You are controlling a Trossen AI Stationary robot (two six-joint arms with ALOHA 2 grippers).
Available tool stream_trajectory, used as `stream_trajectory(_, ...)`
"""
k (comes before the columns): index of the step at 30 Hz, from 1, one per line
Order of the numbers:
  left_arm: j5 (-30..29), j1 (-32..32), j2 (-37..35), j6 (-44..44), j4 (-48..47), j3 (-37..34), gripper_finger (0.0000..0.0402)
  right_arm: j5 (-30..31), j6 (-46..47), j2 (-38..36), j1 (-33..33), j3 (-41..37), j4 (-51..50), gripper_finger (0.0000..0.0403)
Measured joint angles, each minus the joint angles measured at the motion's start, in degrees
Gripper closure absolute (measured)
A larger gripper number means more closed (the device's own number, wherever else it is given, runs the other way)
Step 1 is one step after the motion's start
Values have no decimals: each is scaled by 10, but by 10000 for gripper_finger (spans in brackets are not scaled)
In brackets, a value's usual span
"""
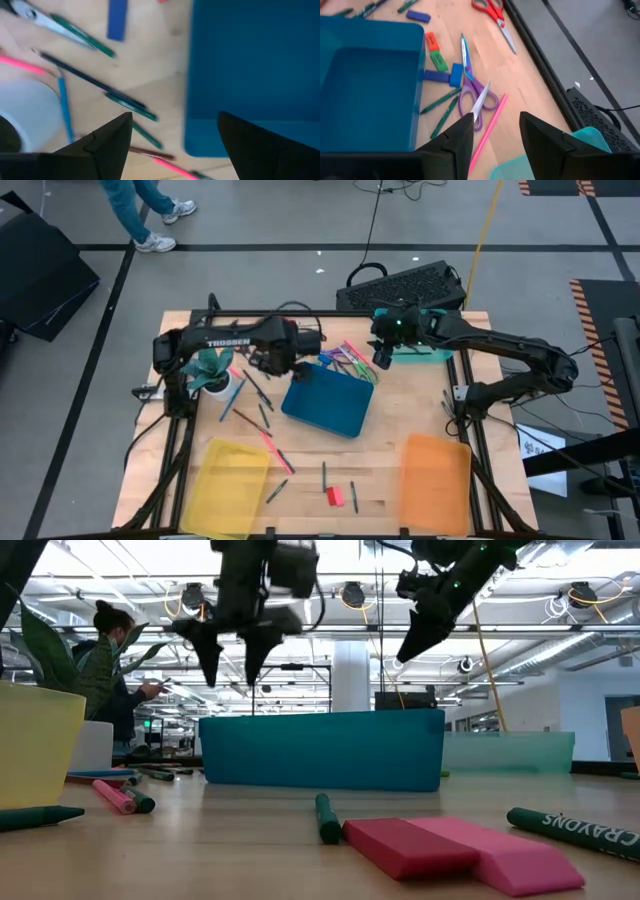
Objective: Sort crayons/erasers/pens/pencils in bins
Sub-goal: Adjust the blue bin
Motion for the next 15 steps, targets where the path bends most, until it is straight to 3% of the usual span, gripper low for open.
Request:
stream_trajectory(8, -93, -141, 0, -277, -20, 22, 105, -1, -29, 14, 0, 0, 15, 252)
stream_trajectory(15, -199, -201, 0, -488, -120, 22, 105, 0, -41, -3, 0, 0, 10, 252)
